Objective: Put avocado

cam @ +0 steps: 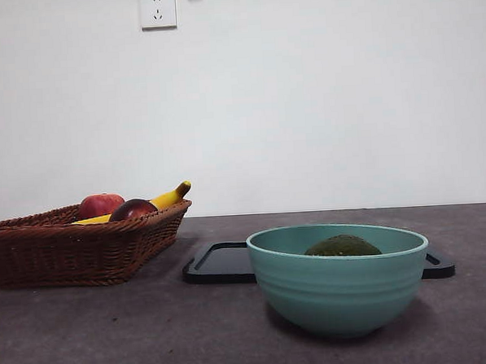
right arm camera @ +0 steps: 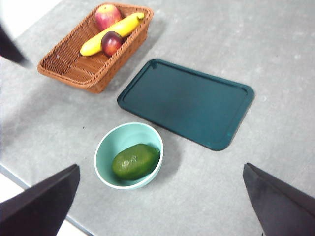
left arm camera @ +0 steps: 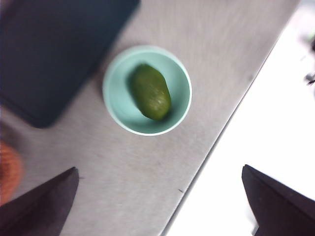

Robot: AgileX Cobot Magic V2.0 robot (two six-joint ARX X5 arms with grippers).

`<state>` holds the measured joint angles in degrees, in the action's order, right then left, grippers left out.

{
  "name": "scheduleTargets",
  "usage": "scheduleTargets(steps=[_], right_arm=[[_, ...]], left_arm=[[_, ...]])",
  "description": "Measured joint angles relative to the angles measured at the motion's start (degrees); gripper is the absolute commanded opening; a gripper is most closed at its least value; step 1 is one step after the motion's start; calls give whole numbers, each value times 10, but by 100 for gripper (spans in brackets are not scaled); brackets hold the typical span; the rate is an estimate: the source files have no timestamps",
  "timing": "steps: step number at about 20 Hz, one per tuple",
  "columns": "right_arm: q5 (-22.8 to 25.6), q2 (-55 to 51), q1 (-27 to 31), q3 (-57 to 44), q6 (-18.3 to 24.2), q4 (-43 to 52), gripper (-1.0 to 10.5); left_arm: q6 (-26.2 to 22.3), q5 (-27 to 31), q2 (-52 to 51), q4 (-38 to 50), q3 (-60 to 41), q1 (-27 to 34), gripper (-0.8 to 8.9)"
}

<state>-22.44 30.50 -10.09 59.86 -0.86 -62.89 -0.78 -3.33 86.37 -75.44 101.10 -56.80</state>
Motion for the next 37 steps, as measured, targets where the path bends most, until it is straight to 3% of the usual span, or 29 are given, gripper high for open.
scheduleTargets(steps=[6,13,17,20,25,31,37], right_arm=[[0,0,0,0,0,2,639],[0,0,0,0,0,6,638],[0,0,0,0,0,6,639],[0,0,0,0,0,6,639],[-10,14,0,0,-18,6,638],[-29,160,-36,0,-24,6,638],[67,383,-148,0,-26,39,637]], left_arm=[[-4,1,-186,-39,-23,32,531],[-2,5,-434,46,-232,37,531],[20,70,-575,74,-346,37,531],[31,79,-646,76,-399,37,531],[33,79,-683,85,-405,37,531],[32,79,-683,86,-405,37,531],[32,79,-683,115,-405,37,531]])
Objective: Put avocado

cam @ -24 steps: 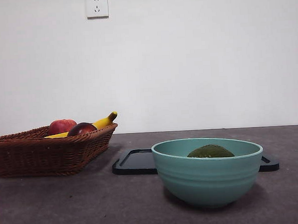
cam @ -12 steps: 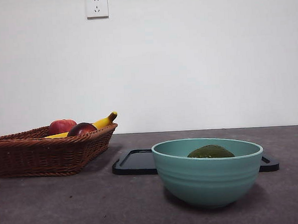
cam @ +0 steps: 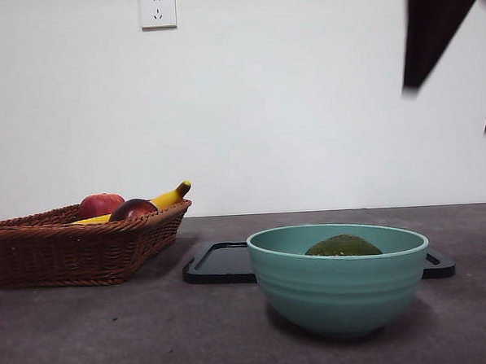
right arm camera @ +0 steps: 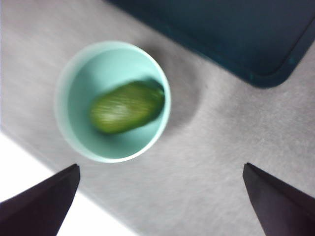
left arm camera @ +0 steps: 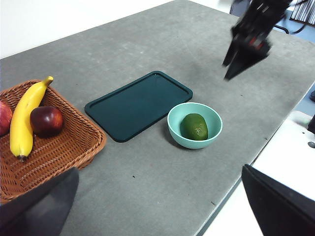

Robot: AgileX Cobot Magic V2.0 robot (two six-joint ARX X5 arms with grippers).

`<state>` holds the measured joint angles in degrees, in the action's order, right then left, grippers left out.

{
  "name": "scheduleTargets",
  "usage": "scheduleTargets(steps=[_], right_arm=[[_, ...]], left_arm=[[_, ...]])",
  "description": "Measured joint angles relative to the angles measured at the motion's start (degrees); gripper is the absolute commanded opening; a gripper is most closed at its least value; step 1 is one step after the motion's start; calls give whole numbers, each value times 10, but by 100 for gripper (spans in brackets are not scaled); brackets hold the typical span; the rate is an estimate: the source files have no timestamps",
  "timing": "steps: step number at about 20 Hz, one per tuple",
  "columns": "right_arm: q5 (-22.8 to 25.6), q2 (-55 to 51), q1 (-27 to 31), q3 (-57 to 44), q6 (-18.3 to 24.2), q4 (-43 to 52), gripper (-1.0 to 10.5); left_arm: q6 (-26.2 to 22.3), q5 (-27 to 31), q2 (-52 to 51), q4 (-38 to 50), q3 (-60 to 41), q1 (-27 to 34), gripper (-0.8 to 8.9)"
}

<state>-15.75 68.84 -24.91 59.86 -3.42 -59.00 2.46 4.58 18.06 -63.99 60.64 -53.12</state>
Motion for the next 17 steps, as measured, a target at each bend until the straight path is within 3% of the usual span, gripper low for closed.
scheduleTargets(steps=[5,11,14,17], right_arm=[[12,136,-33,0,-1,46,637],[84,180,-42,0,-11,64,636],[84,182,-42,0,-15,84,434],[83,196,-48,0,-20,96,415]], left_arm=[[0,0,0,0,0,0,531],[0,0,0,0,0,0,531],[0,0,0,0,0,0,531],[0,0,0,0,0,0,531]])
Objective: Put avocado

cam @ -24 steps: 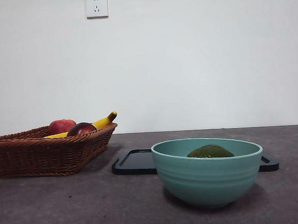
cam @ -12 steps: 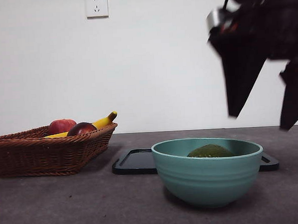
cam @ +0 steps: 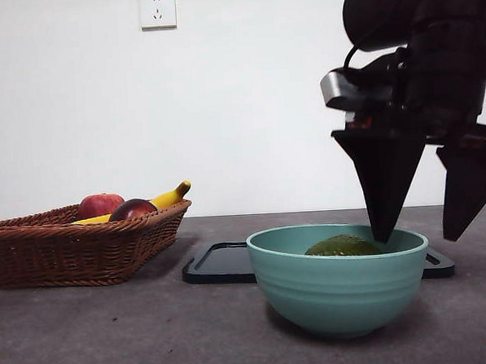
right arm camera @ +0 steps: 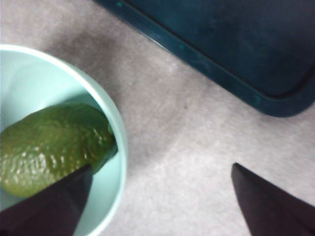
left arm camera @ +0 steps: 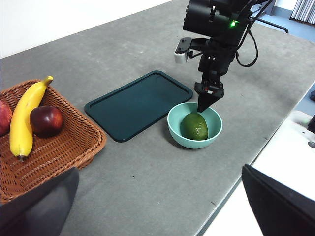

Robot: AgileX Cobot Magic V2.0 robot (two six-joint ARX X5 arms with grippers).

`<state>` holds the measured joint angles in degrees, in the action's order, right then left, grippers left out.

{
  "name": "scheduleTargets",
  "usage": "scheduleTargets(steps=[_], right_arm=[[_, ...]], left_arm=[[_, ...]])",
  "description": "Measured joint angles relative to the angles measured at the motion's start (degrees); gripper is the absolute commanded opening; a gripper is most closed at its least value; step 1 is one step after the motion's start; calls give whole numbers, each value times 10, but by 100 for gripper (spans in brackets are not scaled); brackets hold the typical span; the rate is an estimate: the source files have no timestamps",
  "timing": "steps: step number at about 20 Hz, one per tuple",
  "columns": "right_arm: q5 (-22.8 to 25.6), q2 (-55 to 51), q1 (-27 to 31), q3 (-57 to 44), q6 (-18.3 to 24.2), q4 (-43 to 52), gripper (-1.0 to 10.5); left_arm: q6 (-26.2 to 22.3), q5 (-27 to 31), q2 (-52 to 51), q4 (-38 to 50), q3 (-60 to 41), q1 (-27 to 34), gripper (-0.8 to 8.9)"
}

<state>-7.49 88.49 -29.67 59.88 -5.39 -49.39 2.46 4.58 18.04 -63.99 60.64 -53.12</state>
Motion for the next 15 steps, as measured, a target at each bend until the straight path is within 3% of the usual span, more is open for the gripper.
scheduleTargets(steps=[3,10,15], right_arm=[[0,21,-8,0,-9,6,384],[-20,59,-21,0,-17,29,1],[-20,60,-24,19,-37,33,4]], left_arm=[[0,0,0,0,0,0,530],[0,0,0,1,0,0,531],[0,0,0,2,0,0,531]])
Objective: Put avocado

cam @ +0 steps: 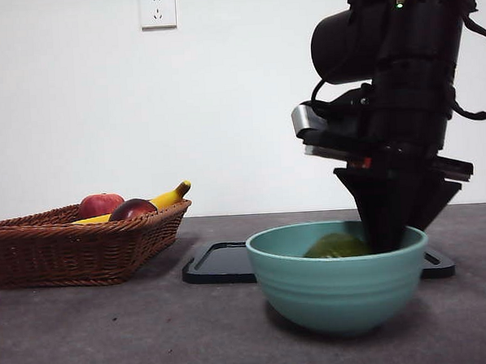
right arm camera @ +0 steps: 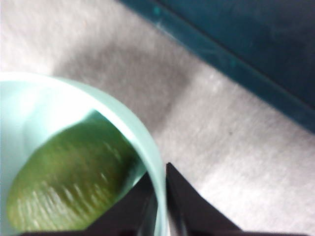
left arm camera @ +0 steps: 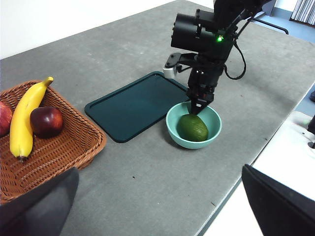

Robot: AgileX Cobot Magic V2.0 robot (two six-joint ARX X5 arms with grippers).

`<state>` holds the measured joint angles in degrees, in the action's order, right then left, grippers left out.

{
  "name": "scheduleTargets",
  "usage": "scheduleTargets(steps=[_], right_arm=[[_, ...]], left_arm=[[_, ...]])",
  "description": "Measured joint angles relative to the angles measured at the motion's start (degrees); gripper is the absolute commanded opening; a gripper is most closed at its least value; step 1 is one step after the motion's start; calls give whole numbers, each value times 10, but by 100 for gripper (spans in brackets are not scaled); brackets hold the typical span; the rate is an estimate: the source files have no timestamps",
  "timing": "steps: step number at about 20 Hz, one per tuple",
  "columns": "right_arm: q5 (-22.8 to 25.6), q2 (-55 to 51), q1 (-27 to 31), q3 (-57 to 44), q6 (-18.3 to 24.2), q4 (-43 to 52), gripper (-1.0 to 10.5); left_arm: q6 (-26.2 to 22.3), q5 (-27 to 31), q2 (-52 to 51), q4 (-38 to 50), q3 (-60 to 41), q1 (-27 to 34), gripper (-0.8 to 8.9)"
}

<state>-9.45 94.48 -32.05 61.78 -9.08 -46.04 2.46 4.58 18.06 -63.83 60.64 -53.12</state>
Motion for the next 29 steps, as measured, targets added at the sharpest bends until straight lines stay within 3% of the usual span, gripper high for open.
scheduleTargets(steps=[5,12,17,18,24,29], right_arm=[[20,26,25,115,-26,-34,4],[21,200,97,337,-28,-89,4],[-15,252,107,352,-28,-85,5],[-14,252,107,353,-27,-85,26],[-10,253,107,357,-31,-91,393],[-10,253,107,461,-32,-165,462]], left_arm=[[0,0,0,0,0,0,531],[-2,0,0,1,0,0,531],[-2,0,0,1,0,0,531],[-2,0,0,1,0,0,531],[-2,0,0,1,0,0,531],[-2,0,0,-1,0,0,530]])
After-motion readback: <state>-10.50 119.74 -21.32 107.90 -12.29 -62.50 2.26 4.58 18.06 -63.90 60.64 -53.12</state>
